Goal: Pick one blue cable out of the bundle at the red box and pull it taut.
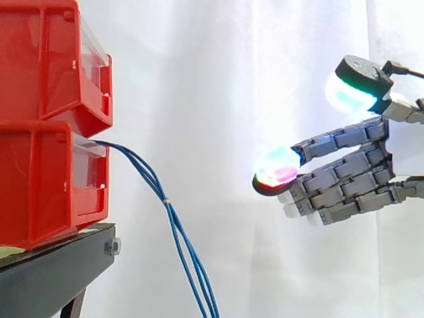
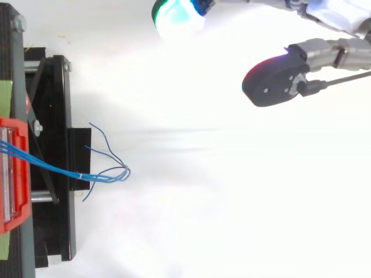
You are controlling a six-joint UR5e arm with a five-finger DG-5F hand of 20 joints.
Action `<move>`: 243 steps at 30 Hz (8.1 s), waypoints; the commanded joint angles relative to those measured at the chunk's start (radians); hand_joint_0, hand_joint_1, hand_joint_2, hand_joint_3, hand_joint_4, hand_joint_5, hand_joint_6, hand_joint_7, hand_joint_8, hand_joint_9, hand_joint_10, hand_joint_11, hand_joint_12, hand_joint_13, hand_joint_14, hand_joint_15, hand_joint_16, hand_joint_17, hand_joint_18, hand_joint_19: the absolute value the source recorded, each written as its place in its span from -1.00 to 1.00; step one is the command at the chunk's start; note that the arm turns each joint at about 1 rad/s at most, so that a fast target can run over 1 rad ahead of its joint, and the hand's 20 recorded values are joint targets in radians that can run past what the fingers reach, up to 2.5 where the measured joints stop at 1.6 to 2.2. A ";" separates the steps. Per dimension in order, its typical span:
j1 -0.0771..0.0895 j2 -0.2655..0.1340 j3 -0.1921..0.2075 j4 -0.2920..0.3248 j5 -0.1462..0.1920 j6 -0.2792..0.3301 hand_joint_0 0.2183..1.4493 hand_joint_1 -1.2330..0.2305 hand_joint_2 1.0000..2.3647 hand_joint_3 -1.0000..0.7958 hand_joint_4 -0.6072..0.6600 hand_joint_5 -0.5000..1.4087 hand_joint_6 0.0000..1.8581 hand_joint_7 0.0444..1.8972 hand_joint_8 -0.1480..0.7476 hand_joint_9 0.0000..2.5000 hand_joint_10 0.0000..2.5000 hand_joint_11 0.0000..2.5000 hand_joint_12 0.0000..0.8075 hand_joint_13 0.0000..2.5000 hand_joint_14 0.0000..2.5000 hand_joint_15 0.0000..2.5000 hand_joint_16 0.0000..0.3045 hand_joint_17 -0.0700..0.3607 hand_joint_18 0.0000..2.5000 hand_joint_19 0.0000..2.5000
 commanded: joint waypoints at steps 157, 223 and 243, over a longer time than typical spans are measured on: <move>0.084 -0.312 0.467 -0.209 -0.101 -0.042 -0.11 -0.65 -1.00 -0.44 -0.01 -0.64 0.04 0.01 0.11 -0.34 -0.99 -0.60 -0.08 -0.51 -0.99 -0.81 -0.68 -0.17 -0.51 -0.83; 0.084 -0.309 0.472 -0.214 -0.101 -0.040 -0.42 -0.17 -0.99 -0.35 -0.06 -0.62 -0.01 0.07 -0.01 -0.32 -0.99 -0.58 -0.09 -0.54 -0.99 -0.76 -0.70 -0.19 -0.58 -0.71; 0.086 -0.309 0.472 -0.216 -0.101 -0.040 -0.15 -0.62 -1.00 -0.44 -0.16 -0.62 0.03 0.25 -0.02 -0.29 -0.99 -0.53 -0.11 -0.47 -0.99 -0.77 -0.71 -0.22 -0.49 -0.80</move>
